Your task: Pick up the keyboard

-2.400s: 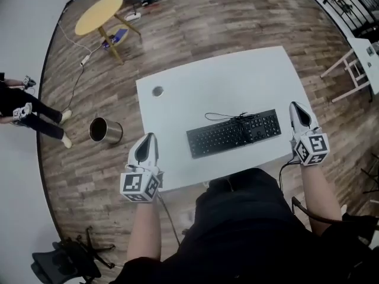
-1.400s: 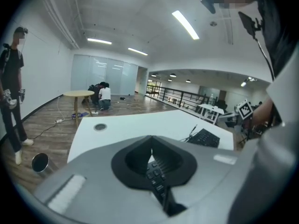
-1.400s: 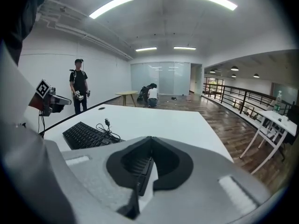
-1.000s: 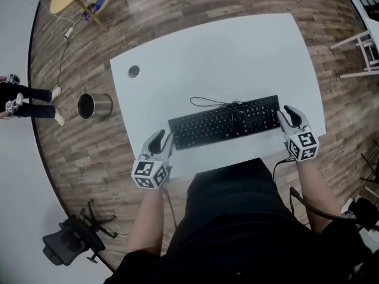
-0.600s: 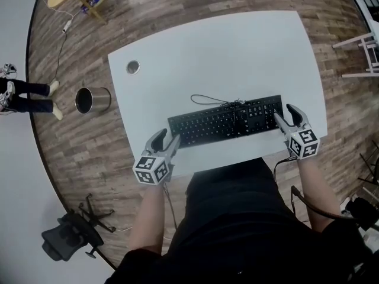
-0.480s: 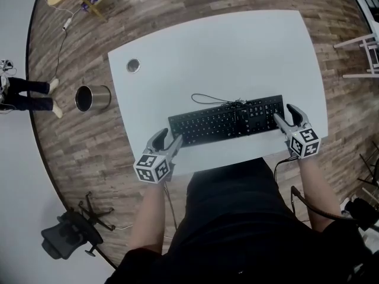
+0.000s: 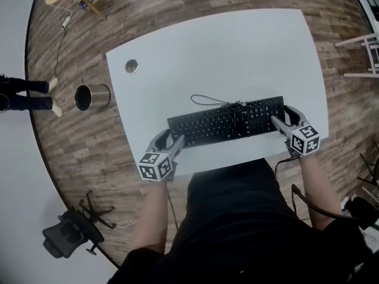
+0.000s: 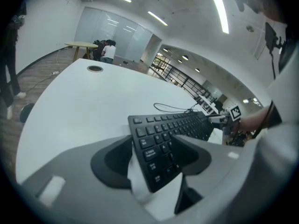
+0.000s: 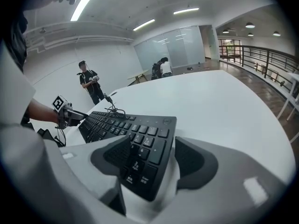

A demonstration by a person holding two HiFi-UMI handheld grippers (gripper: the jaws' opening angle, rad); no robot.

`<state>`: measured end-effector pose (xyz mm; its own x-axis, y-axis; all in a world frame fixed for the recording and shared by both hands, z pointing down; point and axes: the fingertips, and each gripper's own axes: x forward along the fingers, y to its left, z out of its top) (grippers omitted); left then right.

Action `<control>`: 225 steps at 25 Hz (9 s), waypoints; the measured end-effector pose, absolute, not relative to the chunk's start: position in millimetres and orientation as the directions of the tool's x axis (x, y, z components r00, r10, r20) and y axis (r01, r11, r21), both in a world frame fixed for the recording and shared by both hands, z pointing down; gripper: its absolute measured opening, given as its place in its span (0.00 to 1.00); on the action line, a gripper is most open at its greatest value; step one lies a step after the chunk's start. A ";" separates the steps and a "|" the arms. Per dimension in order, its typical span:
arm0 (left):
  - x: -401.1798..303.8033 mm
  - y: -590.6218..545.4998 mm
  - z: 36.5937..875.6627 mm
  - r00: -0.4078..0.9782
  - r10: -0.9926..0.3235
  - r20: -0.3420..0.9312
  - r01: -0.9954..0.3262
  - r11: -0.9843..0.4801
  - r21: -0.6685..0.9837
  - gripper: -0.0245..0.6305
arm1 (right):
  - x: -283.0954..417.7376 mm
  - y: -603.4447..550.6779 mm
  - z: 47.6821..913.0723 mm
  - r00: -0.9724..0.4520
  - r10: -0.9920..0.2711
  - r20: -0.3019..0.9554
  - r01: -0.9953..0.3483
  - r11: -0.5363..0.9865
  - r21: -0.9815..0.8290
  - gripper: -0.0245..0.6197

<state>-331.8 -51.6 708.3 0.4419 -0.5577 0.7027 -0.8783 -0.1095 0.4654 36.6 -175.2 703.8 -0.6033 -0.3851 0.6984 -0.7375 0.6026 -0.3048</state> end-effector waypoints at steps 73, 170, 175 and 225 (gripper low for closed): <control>-403.9 -147.7 479.3 0.217 -0.907 0.362 -0.969 -0.156 0.192 0.32 | -31.1 -262.0 467.0 -0.700 -0.695 0.167 -0.711 0.700 -0.065 0.45; -422.8 -144.7 407.4 0.174 -0.954 0.245 -0.984 -0.157 0.089 0.33 | -47.2 -255.0 413.4 -0.708 -0.706 0.008 -0.706 0.708 -0.020 0.45; -421.3 -143.0 407.6 0.178 -0.953 0.247 -0.983 -0.161 0.089 0.32 | -45.7 -254.9 412.6 -0.706 -0.708 0.008 -0.708 0.706 -0.018 0.45; -409.8 -148.6 406.9 0.179 -0.950 0.257 -0.983 -0.166 0.073 0.32 | -33.6 -260.6 419.2 -0.702 -0.712 0.006 -0.711 0.701 -0.049 0.44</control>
<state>-409.8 -148.6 406.9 0.1792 -0.9498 0.2566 -0.9834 -0.1658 0.0732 -33.6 -260.6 419.2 -0.7023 -0.7118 0.0060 -0.7112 0.7013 -0.0488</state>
